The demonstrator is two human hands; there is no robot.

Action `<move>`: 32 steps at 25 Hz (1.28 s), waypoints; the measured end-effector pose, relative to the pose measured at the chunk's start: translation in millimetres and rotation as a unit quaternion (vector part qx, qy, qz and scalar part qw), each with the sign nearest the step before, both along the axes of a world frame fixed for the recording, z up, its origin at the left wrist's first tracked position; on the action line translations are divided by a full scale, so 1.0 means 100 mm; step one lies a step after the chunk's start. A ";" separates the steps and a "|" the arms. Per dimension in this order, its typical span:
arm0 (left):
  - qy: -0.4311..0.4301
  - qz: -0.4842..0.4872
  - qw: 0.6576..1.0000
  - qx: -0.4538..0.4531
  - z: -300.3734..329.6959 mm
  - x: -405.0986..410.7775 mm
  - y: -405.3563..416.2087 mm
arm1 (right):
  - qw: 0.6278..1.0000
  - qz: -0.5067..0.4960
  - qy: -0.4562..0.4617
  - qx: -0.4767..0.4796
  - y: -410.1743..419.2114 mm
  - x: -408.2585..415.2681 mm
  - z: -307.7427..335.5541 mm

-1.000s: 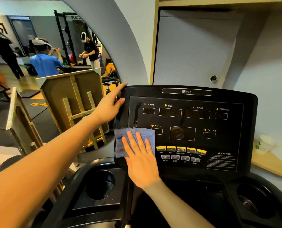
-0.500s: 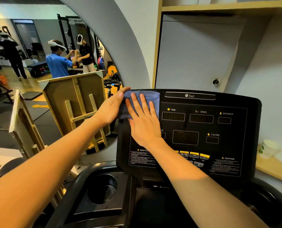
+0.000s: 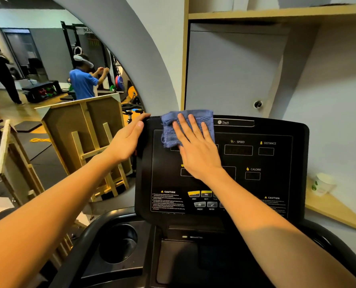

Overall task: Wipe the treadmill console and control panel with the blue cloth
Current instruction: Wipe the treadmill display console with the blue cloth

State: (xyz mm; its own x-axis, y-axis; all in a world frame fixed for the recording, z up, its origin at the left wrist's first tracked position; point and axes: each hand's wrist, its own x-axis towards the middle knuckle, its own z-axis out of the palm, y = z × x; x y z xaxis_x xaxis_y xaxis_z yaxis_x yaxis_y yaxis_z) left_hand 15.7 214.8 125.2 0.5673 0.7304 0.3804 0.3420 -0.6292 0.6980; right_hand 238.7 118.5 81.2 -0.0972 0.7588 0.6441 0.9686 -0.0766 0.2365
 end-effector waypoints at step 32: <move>-0.039 0.061 0.993 0.090 -0.13 0.16 -0.10 | 0.980 -0.134 0.144 -0.022 -1.47 1.48 -0.73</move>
State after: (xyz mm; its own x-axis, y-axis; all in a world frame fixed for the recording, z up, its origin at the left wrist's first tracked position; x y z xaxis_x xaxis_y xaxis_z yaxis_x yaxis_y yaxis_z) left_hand 31.3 204.4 112.2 0.4423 0.7080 0.5505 0.3721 -0.7034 0.6057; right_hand 387.0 -28.0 8.3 0.2900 0.7599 0.5818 0.9423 -0.3328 -0.0350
